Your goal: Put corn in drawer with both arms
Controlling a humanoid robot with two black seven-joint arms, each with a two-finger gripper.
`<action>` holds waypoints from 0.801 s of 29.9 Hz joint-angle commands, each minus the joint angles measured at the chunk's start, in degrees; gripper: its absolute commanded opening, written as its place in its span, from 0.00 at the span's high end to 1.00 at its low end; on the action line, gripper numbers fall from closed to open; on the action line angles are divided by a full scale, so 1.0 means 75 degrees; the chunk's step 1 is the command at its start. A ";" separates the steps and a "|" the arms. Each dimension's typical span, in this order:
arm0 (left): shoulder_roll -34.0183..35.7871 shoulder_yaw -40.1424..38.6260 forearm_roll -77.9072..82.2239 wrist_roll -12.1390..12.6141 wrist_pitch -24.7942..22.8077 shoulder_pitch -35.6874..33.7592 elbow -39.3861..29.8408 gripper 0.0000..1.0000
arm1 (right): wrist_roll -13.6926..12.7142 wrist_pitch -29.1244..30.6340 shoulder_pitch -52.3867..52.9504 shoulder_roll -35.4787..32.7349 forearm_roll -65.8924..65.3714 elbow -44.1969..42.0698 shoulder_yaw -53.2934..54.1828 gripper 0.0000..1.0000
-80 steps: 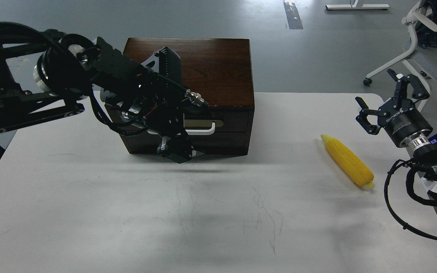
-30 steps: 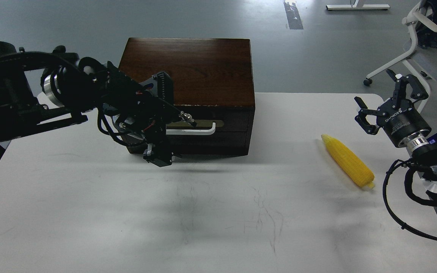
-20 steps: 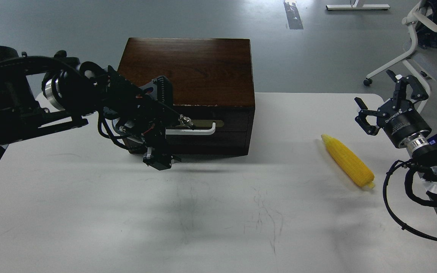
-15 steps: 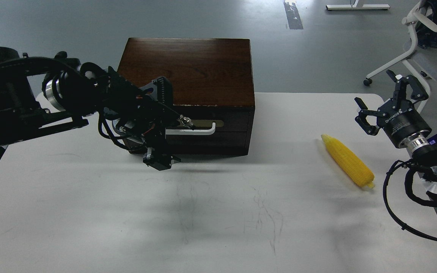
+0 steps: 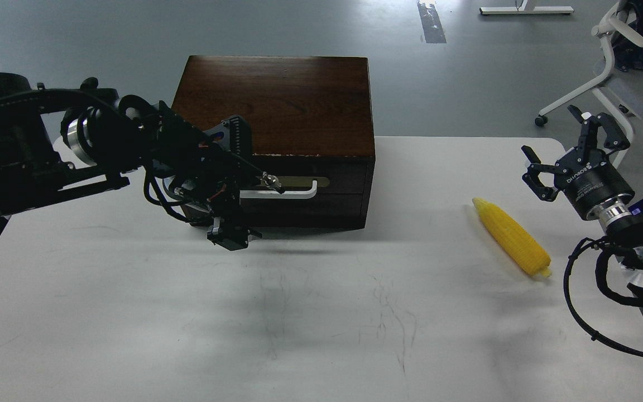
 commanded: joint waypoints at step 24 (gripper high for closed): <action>-0.0135 0.0042 0.0000 0.0000 0.0000 0.0083 0.0008 0.02 | 0.0000 0.0000 -0.0046 0.0000 0.0000 0.0000 -0.0027 0.00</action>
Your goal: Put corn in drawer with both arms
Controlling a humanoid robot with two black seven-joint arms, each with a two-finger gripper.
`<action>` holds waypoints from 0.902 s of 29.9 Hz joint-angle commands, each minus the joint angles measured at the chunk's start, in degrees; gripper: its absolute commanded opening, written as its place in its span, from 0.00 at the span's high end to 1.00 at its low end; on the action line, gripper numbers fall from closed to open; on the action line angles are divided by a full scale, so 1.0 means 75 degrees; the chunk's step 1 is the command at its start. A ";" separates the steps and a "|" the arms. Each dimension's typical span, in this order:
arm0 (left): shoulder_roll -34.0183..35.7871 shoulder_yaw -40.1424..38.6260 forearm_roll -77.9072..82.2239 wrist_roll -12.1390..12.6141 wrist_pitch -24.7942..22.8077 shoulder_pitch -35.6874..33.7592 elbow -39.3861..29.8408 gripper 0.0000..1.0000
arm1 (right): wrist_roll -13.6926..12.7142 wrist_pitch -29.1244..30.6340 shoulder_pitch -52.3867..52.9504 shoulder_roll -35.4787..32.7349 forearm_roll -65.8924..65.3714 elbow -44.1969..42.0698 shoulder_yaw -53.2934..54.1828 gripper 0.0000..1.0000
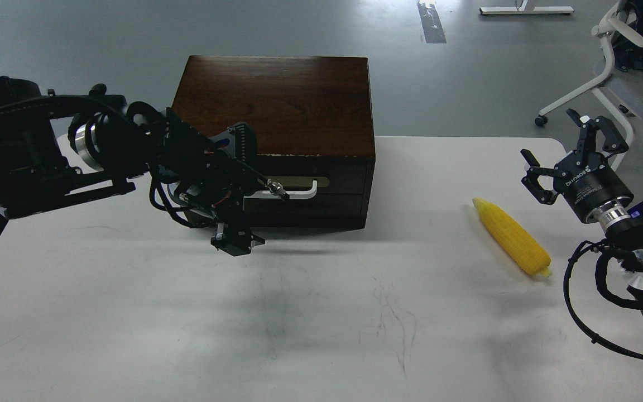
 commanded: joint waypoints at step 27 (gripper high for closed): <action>-0.0217 0.0001 -0.0001 -0.0002 0.0000 0.0024 0.0084 0.02 | 0.0000 0.0000 -0.0011 0.0009 0.0000 -0.0082 0.0004 0.00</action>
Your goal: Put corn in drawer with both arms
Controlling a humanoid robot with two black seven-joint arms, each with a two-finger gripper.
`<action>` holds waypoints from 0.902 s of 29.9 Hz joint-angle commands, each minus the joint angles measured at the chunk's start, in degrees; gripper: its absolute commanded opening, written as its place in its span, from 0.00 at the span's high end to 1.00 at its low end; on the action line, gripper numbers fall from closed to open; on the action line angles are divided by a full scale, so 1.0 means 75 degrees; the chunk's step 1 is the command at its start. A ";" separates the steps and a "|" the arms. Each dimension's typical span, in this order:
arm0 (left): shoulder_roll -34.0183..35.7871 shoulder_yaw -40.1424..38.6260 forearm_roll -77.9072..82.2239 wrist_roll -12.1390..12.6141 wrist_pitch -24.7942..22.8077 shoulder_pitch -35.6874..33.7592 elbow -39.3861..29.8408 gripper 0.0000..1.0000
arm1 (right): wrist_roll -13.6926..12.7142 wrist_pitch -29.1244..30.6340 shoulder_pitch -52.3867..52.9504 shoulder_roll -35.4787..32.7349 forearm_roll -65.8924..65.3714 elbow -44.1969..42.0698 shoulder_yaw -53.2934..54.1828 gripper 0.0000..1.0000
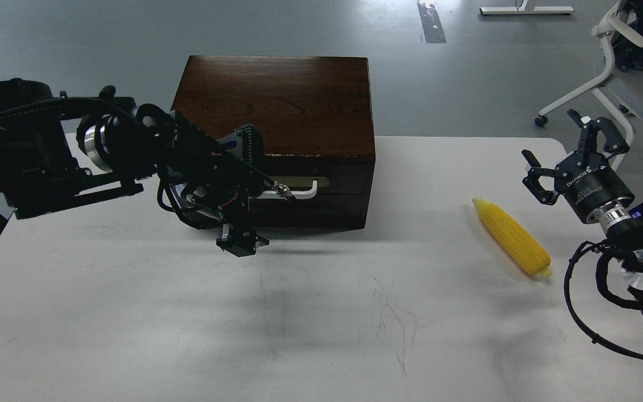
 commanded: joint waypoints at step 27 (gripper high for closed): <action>-0.0048 -0.0012 -0.0003 0.0001 0.0000 -0.0023 -0.1080 0.02 | 0.0000 0.0000 0.0002 0.0022 0.0000 -0.0155 0.0011 0.00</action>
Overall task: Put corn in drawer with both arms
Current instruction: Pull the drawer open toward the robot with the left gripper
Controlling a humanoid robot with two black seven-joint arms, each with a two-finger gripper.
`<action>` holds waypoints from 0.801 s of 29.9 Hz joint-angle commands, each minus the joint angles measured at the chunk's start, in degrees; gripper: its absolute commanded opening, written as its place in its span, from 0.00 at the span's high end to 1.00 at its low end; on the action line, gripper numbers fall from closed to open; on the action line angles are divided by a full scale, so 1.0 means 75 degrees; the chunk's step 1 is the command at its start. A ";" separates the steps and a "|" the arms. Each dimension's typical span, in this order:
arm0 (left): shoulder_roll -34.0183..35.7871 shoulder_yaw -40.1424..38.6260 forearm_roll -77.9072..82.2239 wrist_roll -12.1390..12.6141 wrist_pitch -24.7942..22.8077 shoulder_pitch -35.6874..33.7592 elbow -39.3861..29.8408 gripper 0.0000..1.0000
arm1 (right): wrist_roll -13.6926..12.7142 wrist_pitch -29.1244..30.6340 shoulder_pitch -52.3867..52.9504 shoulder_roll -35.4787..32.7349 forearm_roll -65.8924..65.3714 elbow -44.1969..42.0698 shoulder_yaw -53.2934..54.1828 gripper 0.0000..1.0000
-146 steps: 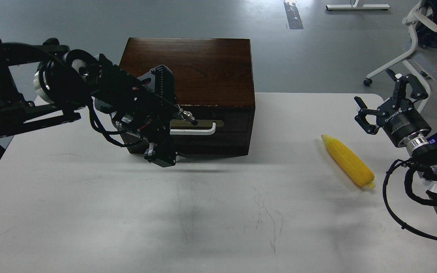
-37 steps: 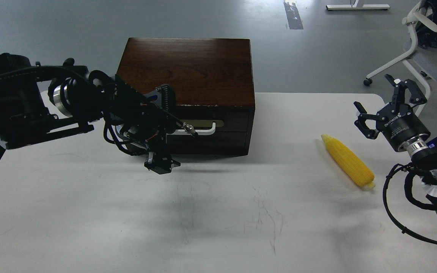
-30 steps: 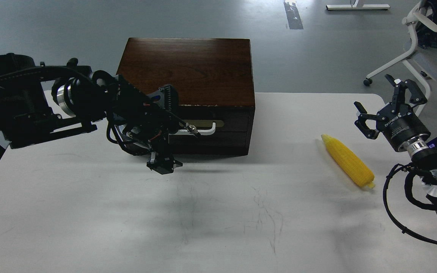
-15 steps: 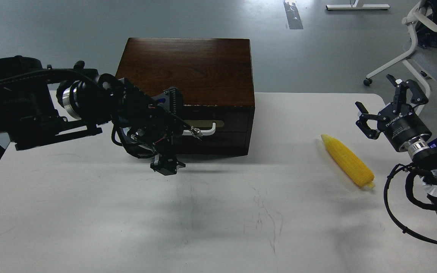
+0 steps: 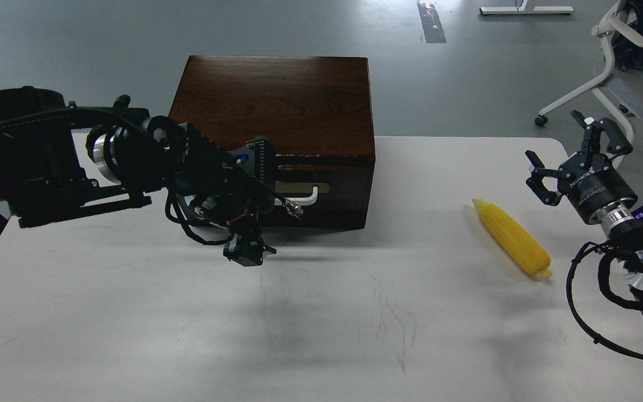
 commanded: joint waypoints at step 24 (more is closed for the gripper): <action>0.0562 -0.0058 -0.0247 -0.0001 0.0000 -0.0062 -0.0984 0.02 | 0.0000 0.0000 0.0009 0.0005 0.0000 -0.0033 -0.0029 0.00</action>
